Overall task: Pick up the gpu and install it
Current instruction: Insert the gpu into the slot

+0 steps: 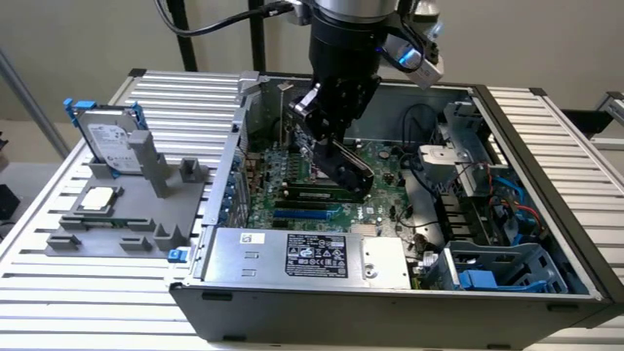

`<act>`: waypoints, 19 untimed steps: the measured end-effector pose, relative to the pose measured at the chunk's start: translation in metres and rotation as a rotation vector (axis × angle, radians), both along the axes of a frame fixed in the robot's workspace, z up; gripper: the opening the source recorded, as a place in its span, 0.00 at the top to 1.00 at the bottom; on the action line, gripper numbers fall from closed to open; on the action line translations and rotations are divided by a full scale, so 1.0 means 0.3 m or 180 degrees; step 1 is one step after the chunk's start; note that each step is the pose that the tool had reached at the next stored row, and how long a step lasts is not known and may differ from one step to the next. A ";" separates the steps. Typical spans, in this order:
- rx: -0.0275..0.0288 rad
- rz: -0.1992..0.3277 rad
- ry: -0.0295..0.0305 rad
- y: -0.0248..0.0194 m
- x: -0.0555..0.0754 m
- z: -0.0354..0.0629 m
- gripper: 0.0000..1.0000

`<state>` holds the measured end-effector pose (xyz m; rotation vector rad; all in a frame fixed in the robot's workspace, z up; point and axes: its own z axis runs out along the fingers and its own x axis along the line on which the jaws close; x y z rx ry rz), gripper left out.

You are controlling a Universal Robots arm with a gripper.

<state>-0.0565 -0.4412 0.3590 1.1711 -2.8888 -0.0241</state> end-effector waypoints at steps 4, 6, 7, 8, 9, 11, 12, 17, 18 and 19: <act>0.0000 0.0231 -0.0005 0.000 0.000 -0.009 1.00; 0.0000 0.0349 -0.0008 0.000 0.000 -0.014 1.00; 0.0000 0.0406 -0.0009 0.000 0.000 -0.017 1.00; 0.0000 0.0465 -0.0010 0.000 0.000 -0.019 1.00; 0.0000 0.0522 -0.0012 0.000 0.000 -0.021 1.00; 0.0000 0.0638 -0.0013 0.000 0.000 -0.026 1.00; 0.0000 0.0694 -0.0014 0.000 0.000 -0.028 1.00; 0.0000 0.0985 -0.0018 0.000 0.000 -0.040 1.00; 0.0000 0.1048 -0.0019 0.000 0.000 -0.043 1.00; 0.0001 0.1105 -0.0020 0.000 0.000 -0.045 1.00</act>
